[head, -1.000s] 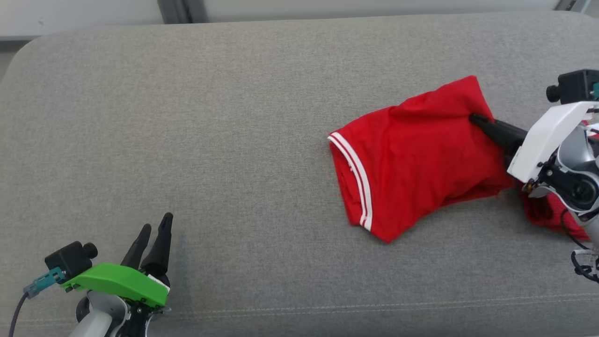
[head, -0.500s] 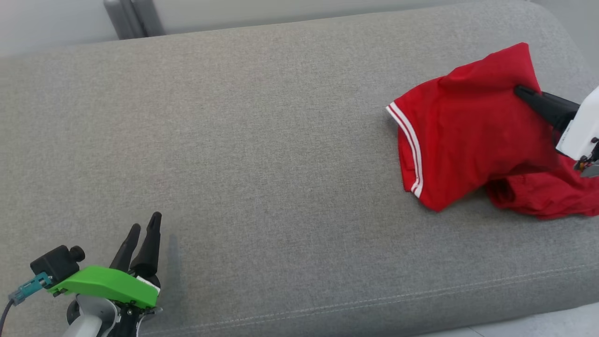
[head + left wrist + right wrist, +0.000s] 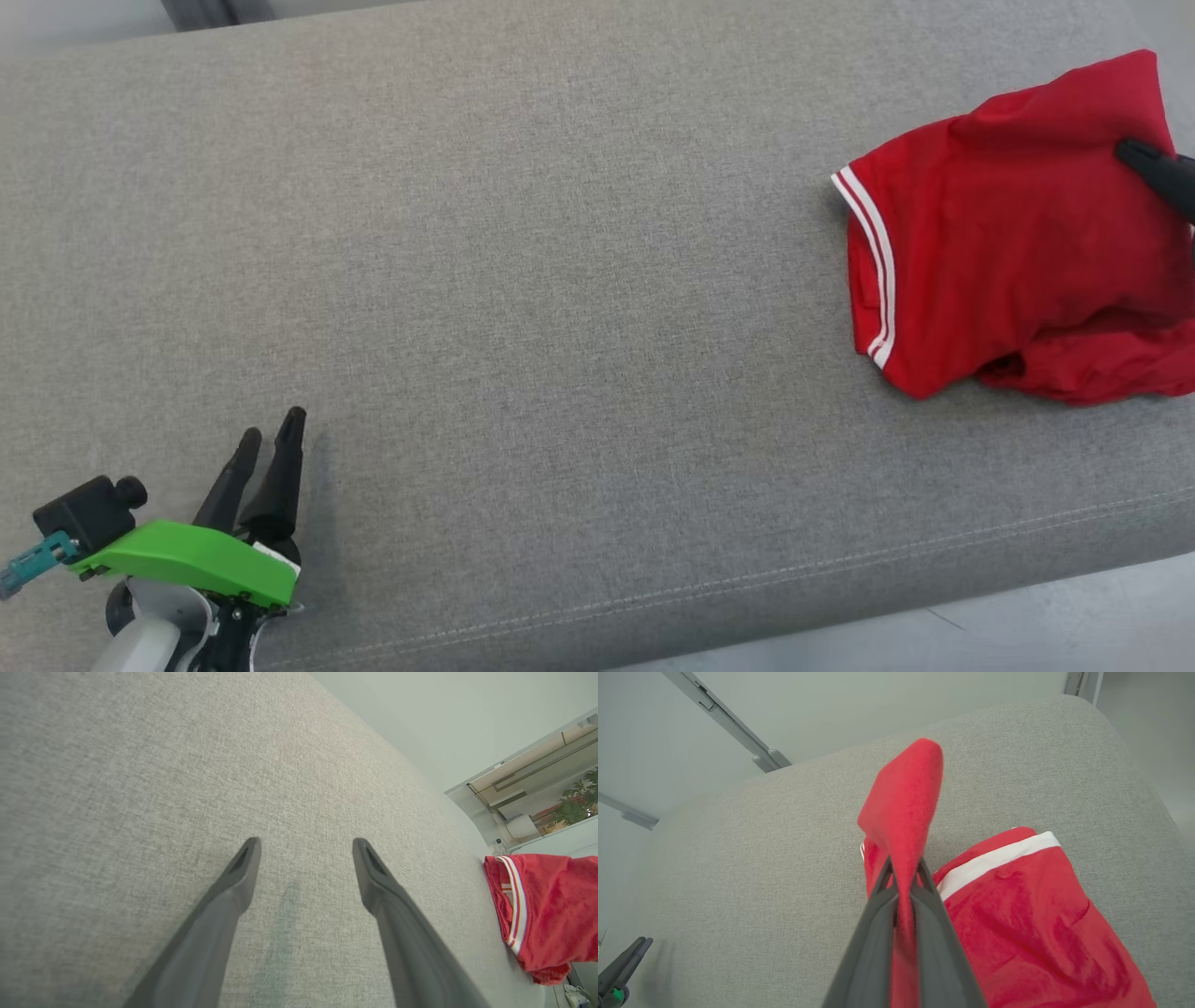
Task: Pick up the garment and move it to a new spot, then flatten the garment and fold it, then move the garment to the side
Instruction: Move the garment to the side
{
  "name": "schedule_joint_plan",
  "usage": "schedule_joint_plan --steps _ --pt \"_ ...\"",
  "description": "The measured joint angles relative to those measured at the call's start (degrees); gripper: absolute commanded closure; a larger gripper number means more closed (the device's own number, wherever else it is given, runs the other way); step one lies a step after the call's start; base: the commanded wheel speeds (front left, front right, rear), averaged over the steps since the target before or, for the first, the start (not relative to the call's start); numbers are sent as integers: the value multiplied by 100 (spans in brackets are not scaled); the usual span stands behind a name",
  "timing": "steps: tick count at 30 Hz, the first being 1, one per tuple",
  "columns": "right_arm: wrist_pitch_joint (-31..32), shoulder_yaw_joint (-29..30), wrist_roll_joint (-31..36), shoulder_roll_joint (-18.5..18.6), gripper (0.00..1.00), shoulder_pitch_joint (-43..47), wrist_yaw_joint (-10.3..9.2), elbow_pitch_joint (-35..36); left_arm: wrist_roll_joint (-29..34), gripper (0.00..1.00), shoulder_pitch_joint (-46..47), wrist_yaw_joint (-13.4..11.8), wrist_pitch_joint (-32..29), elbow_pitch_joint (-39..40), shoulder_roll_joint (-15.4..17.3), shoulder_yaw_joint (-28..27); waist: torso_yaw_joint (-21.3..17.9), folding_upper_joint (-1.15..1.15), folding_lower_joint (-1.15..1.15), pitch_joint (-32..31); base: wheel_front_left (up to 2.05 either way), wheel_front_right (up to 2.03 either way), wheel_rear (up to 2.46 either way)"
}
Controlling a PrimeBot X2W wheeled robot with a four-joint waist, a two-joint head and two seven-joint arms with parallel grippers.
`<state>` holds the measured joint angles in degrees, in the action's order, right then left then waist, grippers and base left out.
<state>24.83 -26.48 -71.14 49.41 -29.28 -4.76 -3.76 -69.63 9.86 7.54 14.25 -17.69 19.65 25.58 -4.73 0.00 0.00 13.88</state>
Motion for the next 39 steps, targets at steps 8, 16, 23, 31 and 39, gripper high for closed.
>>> schedule_joint_plan --steps 8,16,23,31,39 --pt "-112 290 9 200 100 39 -149 45 22 0 4 -80 -21 87 281 -146 -42 0 0 416 0 0 0" --pt "-321 353 200 183 100 45 -201 -86 22 0 14 -143 -110 316 758 -421 -119 0 0 942 0 0 0" --pt "-524 292 505 -2 100 44 -233 -463 -42 0 79 -148 -108 543 990 -682 -237 0 0 1370 0 0 0" --pt "-789 238 745 -313 100 30 -234 -888 -298 0 70 -163 -74 567 1085 -1016 -413 0 0 1598 0 0 0" --pt "-1109 276 1033 -385 100 -155 -234 -1195 -433 0 67 -172 -76 536 1117 -1071 -439 0 0 1600 0 0 0"
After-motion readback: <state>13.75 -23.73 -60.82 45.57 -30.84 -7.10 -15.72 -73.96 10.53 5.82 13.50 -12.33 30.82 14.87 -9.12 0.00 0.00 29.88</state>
